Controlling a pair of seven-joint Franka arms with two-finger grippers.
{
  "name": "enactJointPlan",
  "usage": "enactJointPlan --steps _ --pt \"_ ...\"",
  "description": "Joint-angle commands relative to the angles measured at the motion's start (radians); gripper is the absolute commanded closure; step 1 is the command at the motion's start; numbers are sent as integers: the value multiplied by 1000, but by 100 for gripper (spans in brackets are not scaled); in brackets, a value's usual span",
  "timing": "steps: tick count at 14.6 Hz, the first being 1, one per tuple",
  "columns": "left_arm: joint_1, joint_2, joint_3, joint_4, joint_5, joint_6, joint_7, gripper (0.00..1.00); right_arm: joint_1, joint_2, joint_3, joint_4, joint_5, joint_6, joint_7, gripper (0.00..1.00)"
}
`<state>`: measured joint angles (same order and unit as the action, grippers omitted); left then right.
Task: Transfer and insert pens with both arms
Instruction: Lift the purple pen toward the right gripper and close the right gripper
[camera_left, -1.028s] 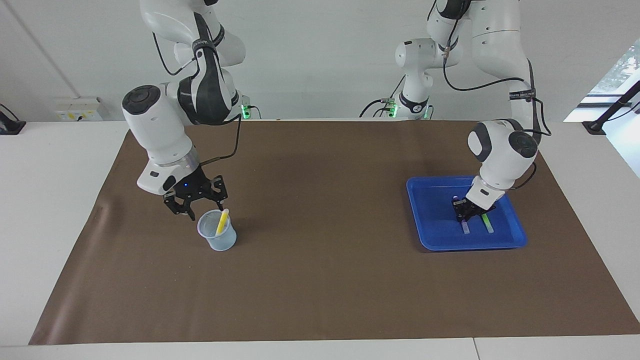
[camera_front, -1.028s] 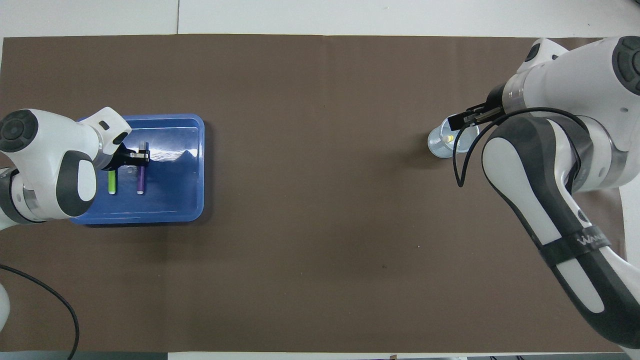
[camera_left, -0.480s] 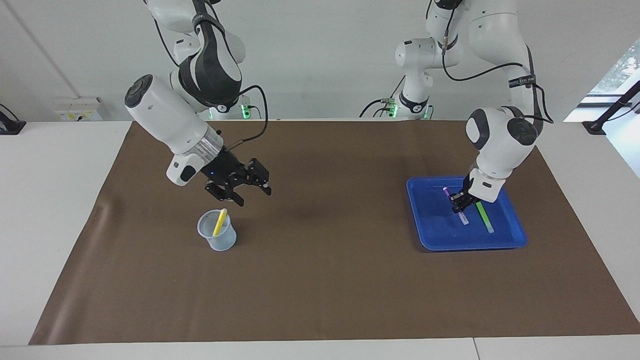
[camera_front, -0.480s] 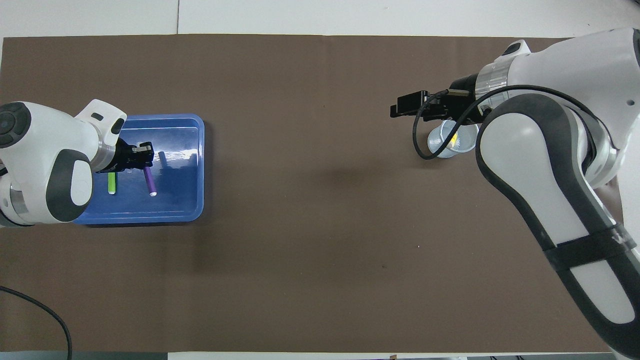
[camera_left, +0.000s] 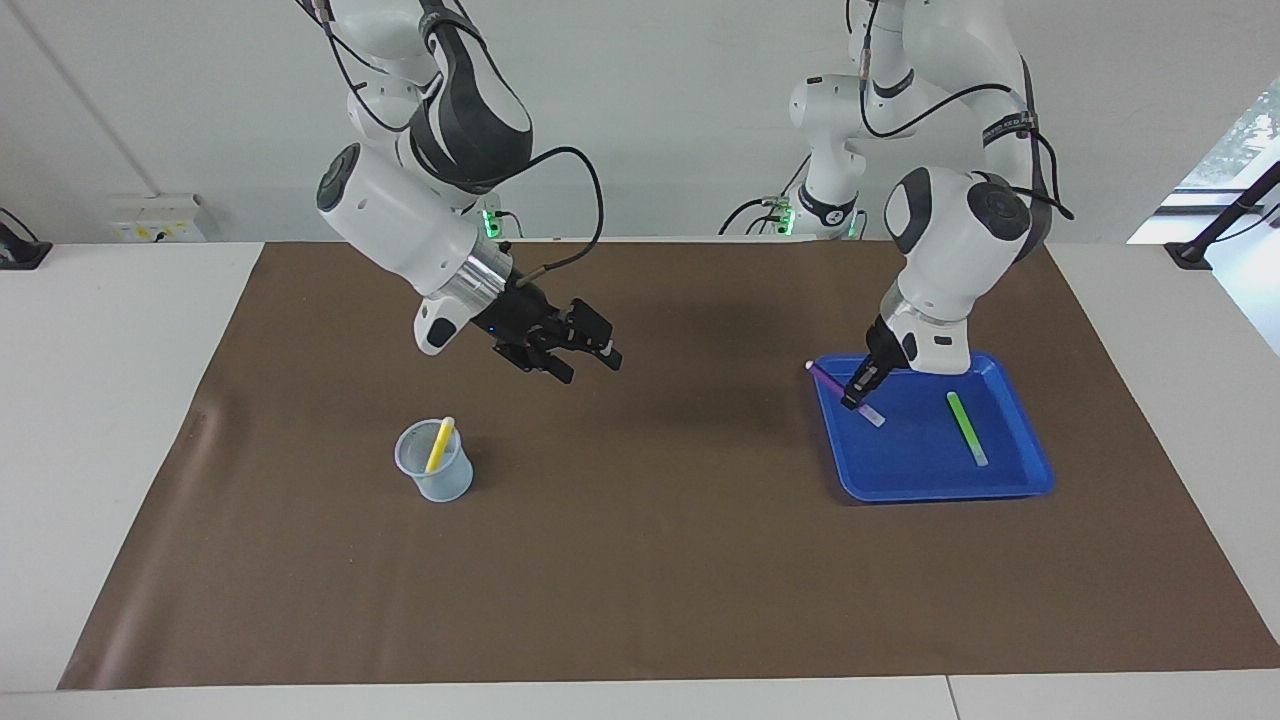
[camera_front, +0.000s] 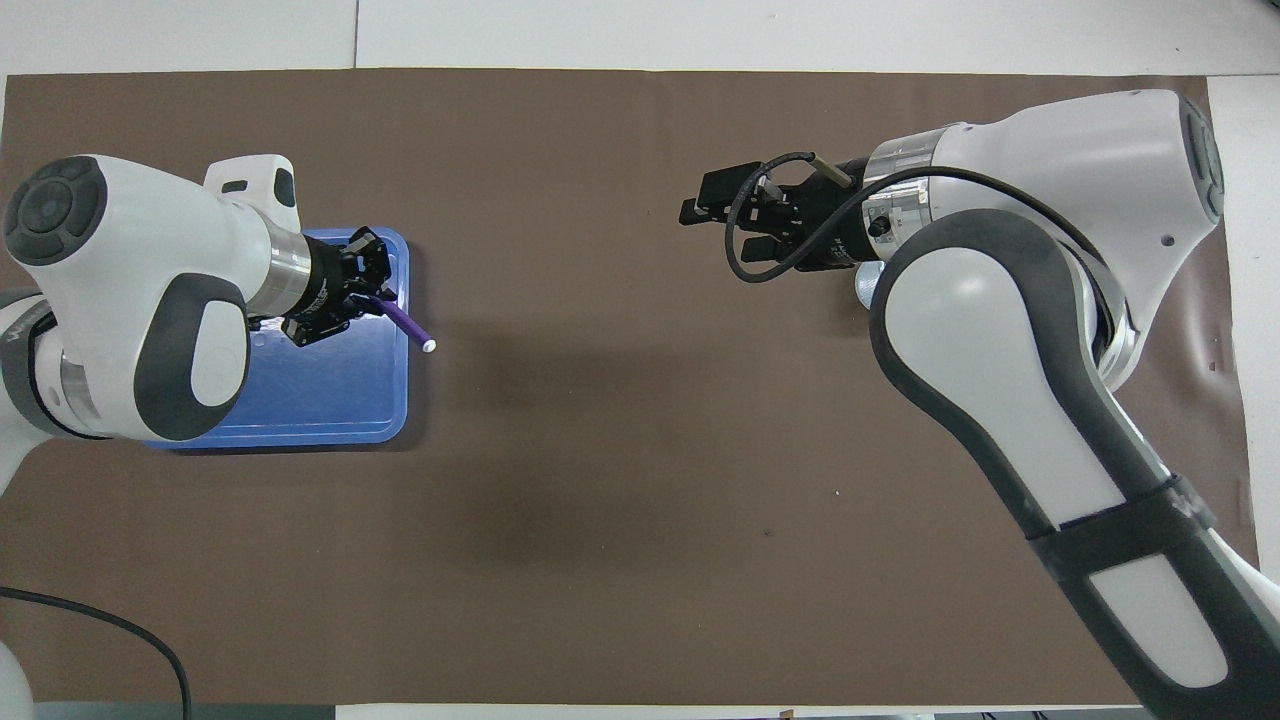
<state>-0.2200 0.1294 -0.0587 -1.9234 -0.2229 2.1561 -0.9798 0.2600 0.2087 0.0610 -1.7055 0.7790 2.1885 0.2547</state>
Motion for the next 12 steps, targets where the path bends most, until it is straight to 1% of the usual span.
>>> enactJointPlan --steps 1,2,4,6,8,10,12 --pt "-59 35 14 66 -122 -9 -190 100 8 -14 3 -49 110 69 17 11" --pt "-79 38 14 81 -159 -2 -215 100 15 -17 3 -68 140 86 12 10" --pt "-117 39 14 95 -222 14 -259 100 24 -34 3 -114 245 134 -15 10" --pt "-162 50 14 101 -278 85 -347 100 65 -51 3 -157 328 198 -51 10" --pt "-199 59 14 103 -317 180 -453 100 103 -54 3 -180 344 249 -49 10" --pt "-248 67 14 103 -325 258 -516 100 113 -64 3 -200 345 246 -51 10" --pt "-268 72 14 103 -323 288 -554 100 114 -71 3 -212 345 244 -54 13"
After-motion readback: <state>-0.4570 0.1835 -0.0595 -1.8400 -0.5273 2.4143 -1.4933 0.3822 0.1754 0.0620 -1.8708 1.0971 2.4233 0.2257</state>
